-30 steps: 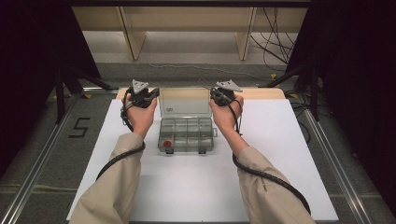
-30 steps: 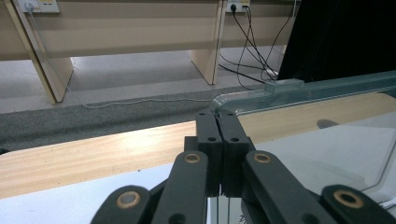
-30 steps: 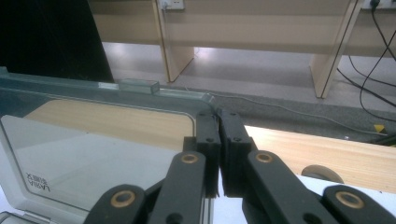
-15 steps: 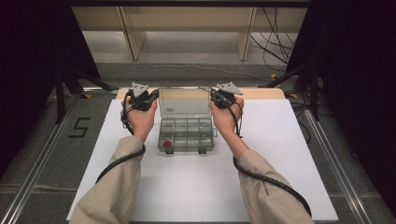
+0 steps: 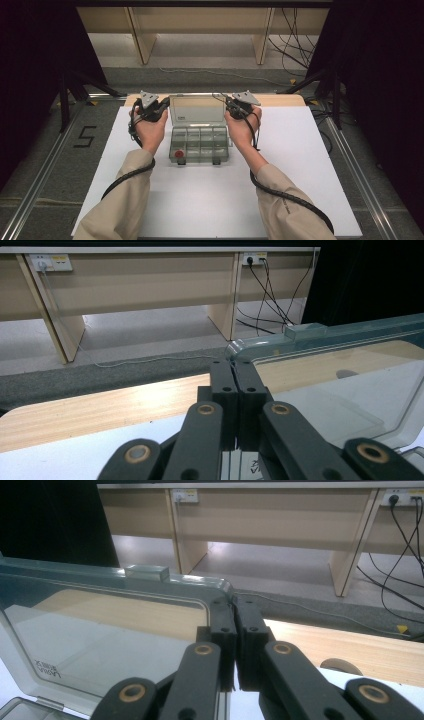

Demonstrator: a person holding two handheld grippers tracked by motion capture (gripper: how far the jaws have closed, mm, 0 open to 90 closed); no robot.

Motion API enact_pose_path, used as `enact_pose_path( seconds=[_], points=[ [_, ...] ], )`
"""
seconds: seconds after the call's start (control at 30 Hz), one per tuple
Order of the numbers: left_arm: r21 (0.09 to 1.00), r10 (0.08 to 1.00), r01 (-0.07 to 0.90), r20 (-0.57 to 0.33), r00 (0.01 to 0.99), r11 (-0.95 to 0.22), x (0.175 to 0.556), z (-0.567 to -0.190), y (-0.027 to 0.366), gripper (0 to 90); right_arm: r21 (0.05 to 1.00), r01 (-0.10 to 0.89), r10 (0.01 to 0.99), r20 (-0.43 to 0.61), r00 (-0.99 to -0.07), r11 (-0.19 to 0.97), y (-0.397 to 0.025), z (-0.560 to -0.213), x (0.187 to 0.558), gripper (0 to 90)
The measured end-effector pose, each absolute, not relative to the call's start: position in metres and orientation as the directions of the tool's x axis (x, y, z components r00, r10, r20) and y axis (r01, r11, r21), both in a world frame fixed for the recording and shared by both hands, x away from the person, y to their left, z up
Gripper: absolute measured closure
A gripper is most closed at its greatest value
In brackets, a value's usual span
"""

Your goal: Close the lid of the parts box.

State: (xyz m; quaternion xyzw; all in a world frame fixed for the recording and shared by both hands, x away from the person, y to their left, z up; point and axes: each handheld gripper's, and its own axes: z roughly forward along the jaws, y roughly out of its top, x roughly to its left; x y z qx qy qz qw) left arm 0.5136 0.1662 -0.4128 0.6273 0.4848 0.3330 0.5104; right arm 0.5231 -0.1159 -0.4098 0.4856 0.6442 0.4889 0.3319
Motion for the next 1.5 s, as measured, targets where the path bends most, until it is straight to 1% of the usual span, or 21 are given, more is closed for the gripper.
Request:
enact_pose_path(
  seconds=[0.3,0.57,0.7,0.73,0.9,1.5],
  points=[
    [0.965,0.949,0.263,-0.074,0.307,-0.010,0.509,-0.413,0.166,88.9,0.958,0.282,0.949,0.035,-0.314,0.058,-0.117,-0.410,0.518,88.4],
    [0.966,0.946,0.258,-0.071,0.315,-0.013,0.508,-0.413,0.167,89.0,0.953,0.297,0.947,0.044,-0.319,0.056,-0.117,-0.409,0.514,88.4],
    [0.967,0.946,0.253,-0.064,0.318,-0.020,0.506,-0.414,0.167,89.0,0.957,0.282,0.947,0.033,-0.320,0.062,-0.118,-0.410,0.513,88.4],
    [0.968,0.946,0.251,-0.062,0.317,-0.020,0.505,-0.414,0.167,89.0,0.955,0.292,0.946,0.044,-0.321,0.055,-0.118,-0.410,0.512,88.4],
    [0.968,0.944,0.251,-0.061,0.324,-0.024,0.503,-0.414,0.168,88.9,0.957,0.280,0.947,0.026,-0.322,0.069,-0.118,-0.411,0.510,88.3],
    [0.971,0.944,0.236,-0.046,0.326,-0.034,0.497,-0.415,0.168,88.9,0.960,0.270,0.943,0.025,-0.332,0.070,-0.119,-0.412,0.505,88.4]
  ],
)
